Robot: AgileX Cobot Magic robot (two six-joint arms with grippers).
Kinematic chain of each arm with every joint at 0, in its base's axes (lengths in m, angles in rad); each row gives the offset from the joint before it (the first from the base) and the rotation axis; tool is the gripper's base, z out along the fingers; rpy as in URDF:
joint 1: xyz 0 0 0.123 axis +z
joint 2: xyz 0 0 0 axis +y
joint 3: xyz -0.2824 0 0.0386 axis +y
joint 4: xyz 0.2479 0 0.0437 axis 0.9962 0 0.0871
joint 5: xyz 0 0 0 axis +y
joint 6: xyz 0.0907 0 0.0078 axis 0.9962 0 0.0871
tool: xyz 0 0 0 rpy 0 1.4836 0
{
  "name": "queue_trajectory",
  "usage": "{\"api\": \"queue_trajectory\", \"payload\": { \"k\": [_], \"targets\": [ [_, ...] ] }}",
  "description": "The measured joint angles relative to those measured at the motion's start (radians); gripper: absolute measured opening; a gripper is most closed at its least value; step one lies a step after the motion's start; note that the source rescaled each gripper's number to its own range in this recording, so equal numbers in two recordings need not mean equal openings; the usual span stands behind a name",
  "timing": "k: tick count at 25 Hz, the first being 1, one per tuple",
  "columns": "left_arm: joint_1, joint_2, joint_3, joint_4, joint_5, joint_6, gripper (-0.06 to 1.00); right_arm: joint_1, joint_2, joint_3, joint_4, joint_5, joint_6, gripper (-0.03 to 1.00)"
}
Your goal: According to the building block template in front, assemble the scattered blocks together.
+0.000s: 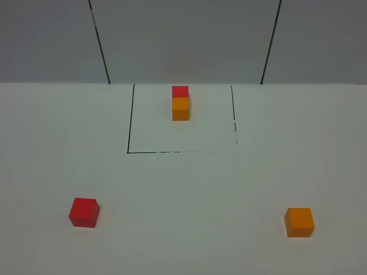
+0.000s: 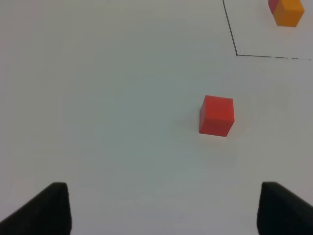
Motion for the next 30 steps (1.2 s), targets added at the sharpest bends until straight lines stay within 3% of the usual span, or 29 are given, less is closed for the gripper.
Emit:
{"api": "queue_trajectory", "payload": {
  "k": [9, 19, 30],
  "targets": [
    [0.000, 0.104, -0.003, 0.009, -0.004, 0.060, 0.67, 0.000, 0.000, 0.000, -0.001, 0.000, 0.006, 0.87],
    [0.000, 0.188, -0.043, 0.008, -0.083, 0.147, 0.68, 0.000, 0.000, 0.000, -0.001, 0.000, 0.006, 0.85],
    [0.000, 0.643, -0.163, -0.026, -0.076, 0.172, 0.68, 0.000, 0.000, 0.000, -0.001, 0.000, 0.006, 0.82]
  ]
}}
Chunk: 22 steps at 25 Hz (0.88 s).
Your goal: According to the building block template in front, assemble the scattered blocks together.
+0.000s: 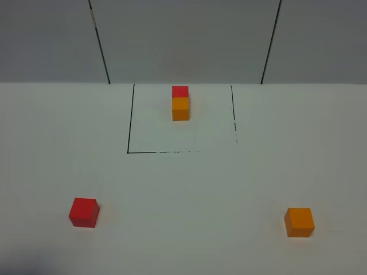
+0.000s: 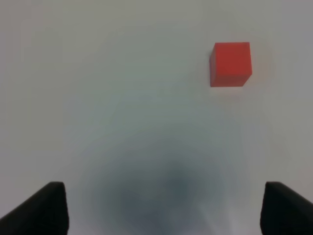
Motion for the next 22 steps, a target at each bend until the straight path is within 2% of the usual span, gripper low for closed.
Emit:
{"api": "queue_trajectory", "payload": {
  "k": [11, 17, 22],
  "targets": [
    [0.000, 0.451, -0.074, -0.040, -0.075, 0.000, 0.68, 0.000, 0.000, 0.000, 0.000, 0.000, 0.000, 0.82],
    [-0.004, 0.602, -0.131, -0.055, -0.144, 0.000, 0.68, 0.000, 0.000, 0.000, 0.000, 0.000, 0.000, 0.82],
    [-0.085, 0.665, -0.147, -0.067, -0.193, -0.026, 0.68, 0.000, 0.000, 0.000, 0.000, 0.000, 0.000, 0.82]
  ]
}}
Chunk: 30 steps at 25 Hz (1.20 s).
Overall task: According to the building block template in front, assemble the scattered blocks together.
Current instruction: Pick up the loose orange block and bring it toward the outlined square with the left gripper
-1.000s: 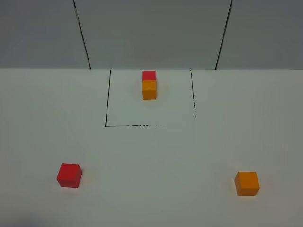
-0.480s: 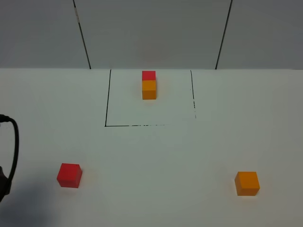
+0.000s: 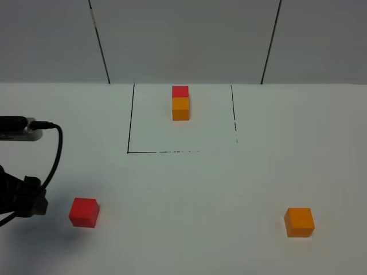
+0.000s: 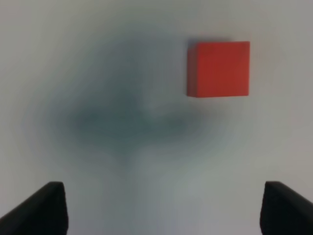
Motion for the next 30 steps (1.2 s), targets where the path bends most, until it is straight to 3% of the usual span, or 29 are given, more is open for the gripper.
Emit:
{"api": "queue_trajectory", "payload": {
  "k": [5, 13, 17, 30],
  "targets": [
    [-0.068, 0.078, -0.010, 0.000, -0.050, -0.059, 0.68, 0.000, 0.000, 0.000, 0.000, 0.000, 0.000, 0.82],
    [-0.117, 0.213, -0.106, 0.005, -0.032, -0.142, 0.68, 0.000, 0.000, 0.000, 0.000, 0.000, 0.000, 0.82],
    [-0.117, 0.280, -0.111, 0.053, -0.036, -0.149, 0.69, 0.000, 0.000, 0.000, 0.000, 0.000, 0.000, 0.82],
    [-0.195, 0.466, -0.190, 0.069, -0.095, -0.178, 0.69, 0.000, 0.000, 0.000, 0.000, 0.000, 0.000, 0.82]
  ]
}}
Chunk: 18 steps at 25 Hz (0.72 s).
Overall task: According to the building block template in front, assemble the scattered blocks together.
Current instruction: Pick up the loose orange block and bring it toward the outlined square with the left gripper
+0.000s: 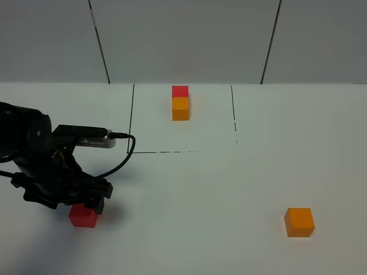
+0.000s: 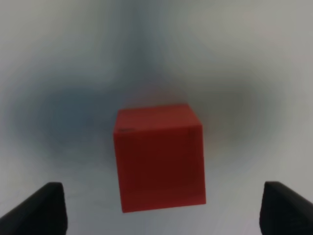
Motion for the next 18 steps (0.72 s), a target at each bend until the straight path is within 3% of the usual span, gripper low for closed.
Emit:
{"api": "queue_trajectory", "payload": {
  "k": [14, 18],
  "targets": [
    [0.000, 0.144, -0.003, -0.015, -0.057, -0.021, 0.69, 0.000, 0.000, 0.000, 0.000, 0.000, 0.000, 0.82],
    [0.000, 0.146, -0.003, -0.020, -0.086, -0.021, 0.64, 0.000, 0.000, 0.000, 0.000, 0.000, 0.000, 0.82]
  ]
}}
